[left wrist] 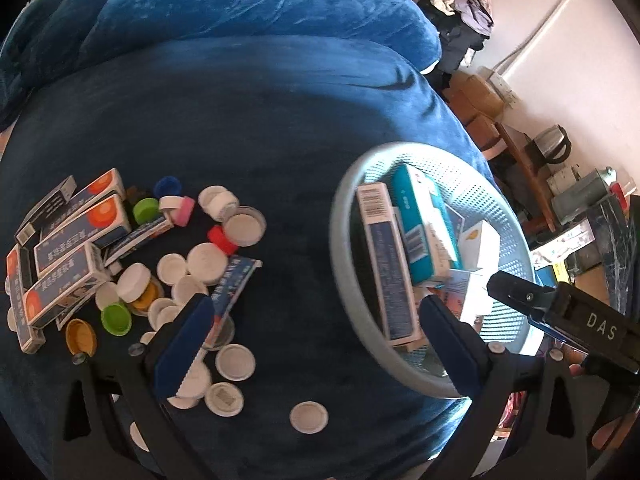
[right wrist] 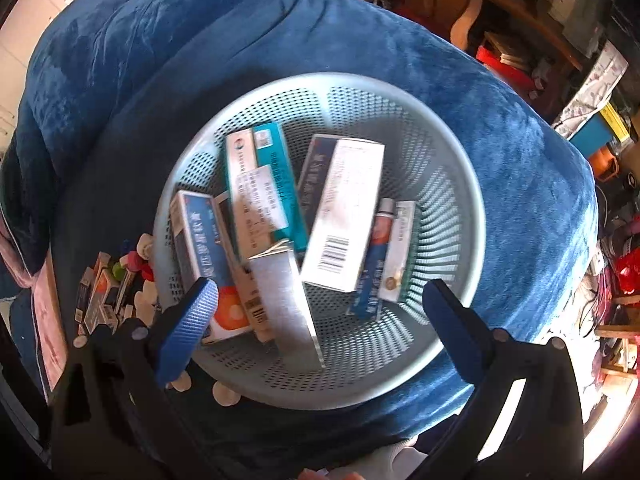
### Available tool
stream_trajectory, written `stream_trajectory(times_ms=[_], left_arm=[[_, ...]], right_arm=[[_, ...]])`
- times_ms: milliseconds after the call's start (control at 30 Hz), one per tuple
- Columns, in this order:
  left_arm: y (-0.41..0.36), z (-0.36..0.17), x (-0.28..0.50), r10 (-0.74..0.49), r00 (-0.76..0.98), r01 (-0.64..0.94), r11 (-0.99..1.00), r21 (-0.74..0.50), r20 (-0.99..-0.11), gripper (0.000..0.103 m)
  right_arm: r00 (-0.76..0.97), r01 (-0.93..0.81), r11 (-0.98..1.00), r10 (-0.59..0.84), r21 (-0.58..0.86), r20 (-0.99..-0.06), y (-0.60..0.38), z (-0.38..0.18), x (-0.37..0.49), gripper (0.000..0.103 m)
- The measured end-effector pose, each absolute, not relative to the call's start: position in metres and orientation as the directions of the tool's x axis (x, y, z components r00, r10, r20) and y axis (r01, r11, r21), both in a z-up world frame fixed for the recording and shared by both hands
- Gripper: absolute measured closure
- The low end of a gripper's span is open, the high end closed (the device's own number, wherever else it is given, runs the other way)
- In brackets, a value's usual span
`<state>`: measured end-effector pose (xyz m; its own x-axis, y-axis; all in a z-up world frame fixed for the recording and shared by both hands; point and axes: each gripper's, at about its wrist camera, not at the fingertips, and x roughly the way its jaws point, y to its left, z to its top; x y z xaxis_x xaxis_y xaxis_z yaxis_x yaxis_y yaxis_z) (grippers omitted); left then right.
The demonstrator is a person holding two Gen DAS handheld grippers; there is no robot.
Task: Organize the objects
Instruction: 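Withdraw both tools from the basket toward the pile, then grasp a blue ointment tube with right tool while left tool grasps a blue-and-orange ointment box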
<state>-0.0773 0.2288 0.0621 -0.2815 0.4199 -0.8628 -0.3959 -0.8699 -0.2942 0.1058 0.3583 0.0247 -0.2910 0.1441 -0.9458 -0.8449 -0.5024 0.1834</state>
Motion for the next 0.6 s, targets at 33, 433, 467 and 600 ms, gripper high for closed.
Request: stream_trajectory(times_ms=[33, 433, 467, 600], left_arm=[[0.225, 0.062, -0.079, 0.418, -0.285, -0.39, -0.873, -0.294, -0.863, 0.0], [0.143, 0.056, -0.102, 0.357, -0.337, -0.292, -0.919, -0.264, -0.871, 0.001], [0.135, 0.054, -0.104, 0.353, -0.338, -0.279, -0.923, -0.265, -0.872, 0.001], [0.101, 0.048, -0.11, 0.329, -0.347, -0.229, -0.938, -0.261, -0.878, 0.001]], right_arm=[[-0.291, -0.841, -0.51, 0.145, 0.181, -0.946, 0.356, 0.025, 0.102, 0.0], [-0.334, -0.758, -0.632, 0.165, 0.16, -0.928, 0.31, 0.035, 0.049, 0.0], [-0.335, -0.75, -0.643, 0.166, 0.156, -0.927, 0.306, 0.036, 0.044, 0.0], [-0.344, -0.696, -0.706, 0.173, 0.127, -0.923, 0.283, 0.038, 0.021, 0.0]])
